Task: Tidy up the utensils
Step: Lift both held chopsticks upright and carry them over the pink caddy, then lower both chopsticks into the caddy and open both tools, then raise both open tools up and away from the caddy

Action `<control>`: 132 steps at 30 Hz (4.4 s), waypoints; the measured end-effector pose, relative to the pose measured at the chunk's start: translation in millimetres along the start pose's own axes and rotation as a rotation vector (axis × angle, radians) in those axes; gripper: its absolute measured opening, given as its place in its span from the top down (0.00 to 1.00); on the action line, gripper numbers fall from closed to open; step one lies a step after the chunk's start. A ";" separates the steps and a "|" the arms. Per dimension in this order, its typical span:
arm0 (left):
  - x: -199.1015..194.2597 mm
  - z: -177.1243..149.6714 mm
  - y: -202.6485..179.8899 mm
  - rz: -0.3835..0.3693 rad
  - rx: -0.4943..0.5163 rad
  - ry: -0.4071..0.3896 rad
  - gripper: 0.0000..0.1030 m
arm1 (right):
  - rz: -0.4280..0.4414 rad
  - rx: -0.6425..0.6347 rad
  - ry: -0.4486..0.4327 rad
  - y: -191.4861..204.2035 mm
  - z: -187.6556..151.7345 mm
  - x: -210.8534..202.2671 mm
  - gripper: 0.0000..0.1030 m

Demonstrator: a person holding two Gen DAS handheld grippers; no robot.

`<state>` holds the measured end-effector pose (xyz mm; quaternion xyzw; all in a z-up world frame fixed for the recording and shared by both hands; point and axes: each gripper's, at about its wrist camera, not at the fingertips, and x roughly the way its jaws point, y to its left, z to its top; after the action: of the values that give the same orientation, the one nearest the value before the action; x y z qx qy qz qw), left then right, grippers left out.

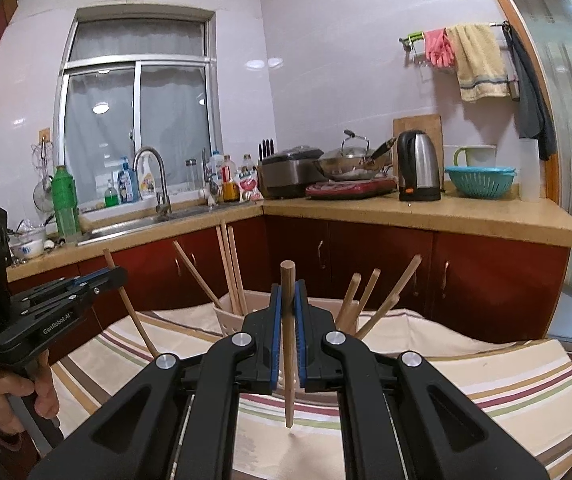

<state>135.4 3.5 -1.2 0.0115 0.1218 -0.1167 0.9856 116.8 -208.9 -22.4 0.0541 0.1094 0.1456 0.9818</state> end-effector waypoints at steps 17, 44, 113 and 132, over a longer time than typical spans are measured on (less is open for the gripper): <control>-38.0 74.3 -19.4 -0.052 0.033 -0.203 0.94 | 0.017 -0.052 -0.141 9.9 47.3 -35.9 0.93; 49.5 102.4 -16.7 -0.027 0.013 -0.287 0.94 | -0.039 -0.087 -0.202 -12.4 66.1 52.7 0.93; 43.4 50.8 -13.7 0.071 0.020 -0.175 0.04 | -0.135 -0.040 -0.124 -2.8 39.0 26.7 0.19; -61.1 -18.2 -5.9 0.181 -0.044 -0.024 0.04 | -0.208 0.019 0.035 12.5 -13.0 -35.5 0.19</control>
<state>72.1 12.7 -4.0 -0.0007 0.1109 -0.0246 0.9935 77.3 -206.6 -26.2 0.0492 0.1327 0.0426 0.9890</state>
